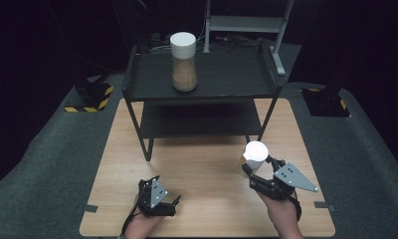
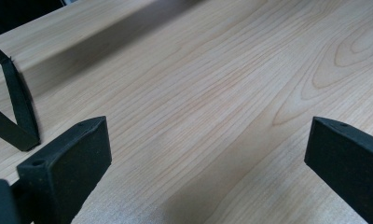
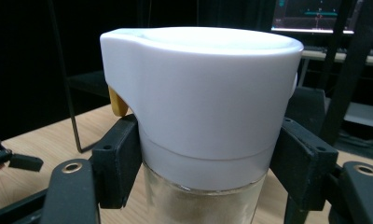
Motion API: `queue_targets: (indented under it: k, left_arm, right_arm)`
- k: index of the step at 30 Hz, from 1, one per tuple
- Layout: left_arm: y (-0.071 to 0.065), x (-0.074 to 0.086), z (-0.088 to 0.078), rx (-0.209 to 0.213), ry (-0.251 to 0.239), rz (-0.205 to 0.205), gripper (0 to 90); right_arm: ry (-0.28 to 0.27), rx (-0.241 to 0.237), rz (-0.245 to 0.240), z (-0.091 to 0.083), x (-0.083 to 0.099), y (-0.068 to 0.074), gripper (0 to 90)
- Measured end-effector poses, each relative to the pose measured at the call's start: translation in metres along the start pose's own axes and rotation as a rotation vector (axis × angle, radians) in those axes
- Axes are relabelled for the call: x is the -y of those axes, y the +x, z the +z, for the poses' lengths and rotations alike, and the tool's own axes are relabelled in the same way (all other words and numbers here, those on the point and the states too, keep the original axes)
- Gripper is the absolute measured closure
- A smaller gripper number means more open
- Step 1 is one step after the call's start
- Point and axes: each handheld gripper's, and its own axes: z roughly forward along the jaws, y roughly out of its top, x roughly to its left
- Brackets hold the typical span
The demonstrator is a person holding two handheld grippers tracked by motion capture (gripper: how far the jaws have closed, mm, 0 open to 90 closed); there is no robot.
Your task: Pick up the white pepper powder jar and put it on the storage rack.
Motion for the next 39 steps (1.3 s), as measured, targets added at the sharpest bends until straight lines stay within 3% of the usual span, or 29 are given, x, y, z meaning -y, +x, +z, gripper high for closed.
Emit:
queue_targets:
  k: [32,39]
  left_arm:
    - [0.003,0.000,0.000,0.017,0.000,0.003,0.7]
    - [0.003,0.000,0.000,0.020,0.000,0.006,0.7]
  right_arm:
    - [-0.086,-0.031,-0.017,0.025,-0.070,0.005,30.0]
    - [-0.105,-0.014,-0.048,0.030,-0.087,0.008,30.0]
